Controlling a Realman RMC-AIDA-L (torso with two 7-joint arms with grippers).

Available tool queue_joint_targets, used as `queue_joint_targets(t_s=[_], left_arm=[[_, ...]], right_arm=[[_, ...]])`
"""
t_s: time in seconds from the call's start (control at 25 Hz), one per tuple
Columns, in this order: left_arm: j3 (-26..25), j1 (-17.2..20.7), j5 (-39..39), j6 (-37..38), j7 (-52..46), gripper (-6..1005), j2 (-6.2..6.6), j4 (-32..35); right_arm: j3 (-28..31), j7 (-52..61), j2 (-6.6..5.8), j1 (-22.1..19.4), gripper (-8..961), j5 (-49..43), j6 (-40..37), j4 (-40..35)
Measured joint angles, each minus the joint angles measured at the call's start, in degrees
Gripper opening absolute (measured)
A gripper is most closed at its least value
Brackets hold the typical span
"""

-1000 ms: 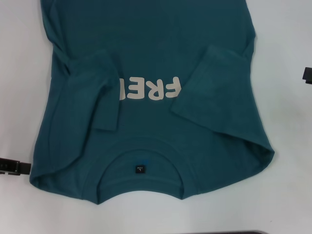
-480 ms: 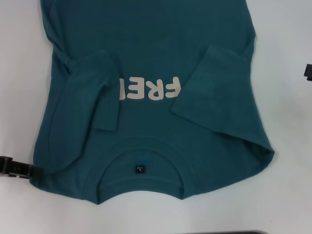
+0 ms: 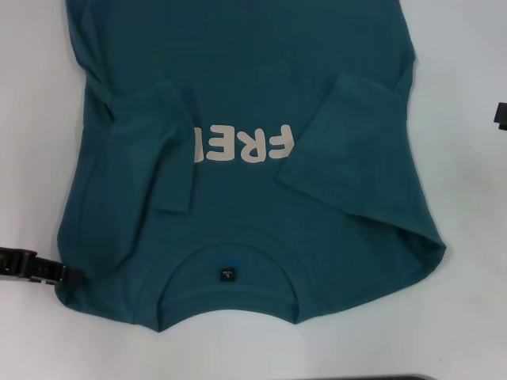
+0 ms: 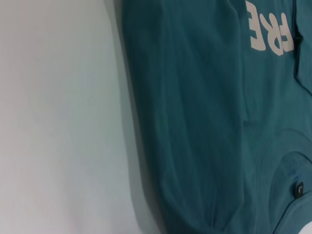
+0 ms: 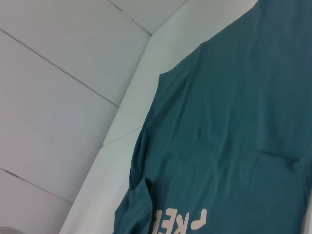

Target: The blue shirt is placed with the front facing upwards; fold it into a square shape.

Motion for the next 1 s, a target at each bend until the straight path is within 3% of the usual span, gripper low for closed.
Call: queue_joint_targets(t_s=[0.32, 0.44, 0.88, 1.0], left_arm=[[-0.34, 0.01, -0.03, -1.75, -1.46, 381, -0.21, -1.9], [0.47, 0.0, -0.02, -2.19, -1.85, 220, -0.4, -2.51], [0.58, 0.18, 0.0, -1.91, -1.88, -6, -0.17, -2.21], [0.6, 0.2, 0.0, -1.9, -1.89, -2, -0.1, -2.23]], right_arm=[[0.64, 0.38, 0.0, 0.17, 543, 0.02, -0.08, 0.0], [0.85, 0.45, 0.0, 0.24, 543, 0.09, -0.33, 0.0], [1.34, 0.48, 0.0, 0.31, 543, 0.17, -0.37, 0.0], [1.34, 0.48, 0.0, 0.44, 543, 0.18, -0.28, 0.0]])
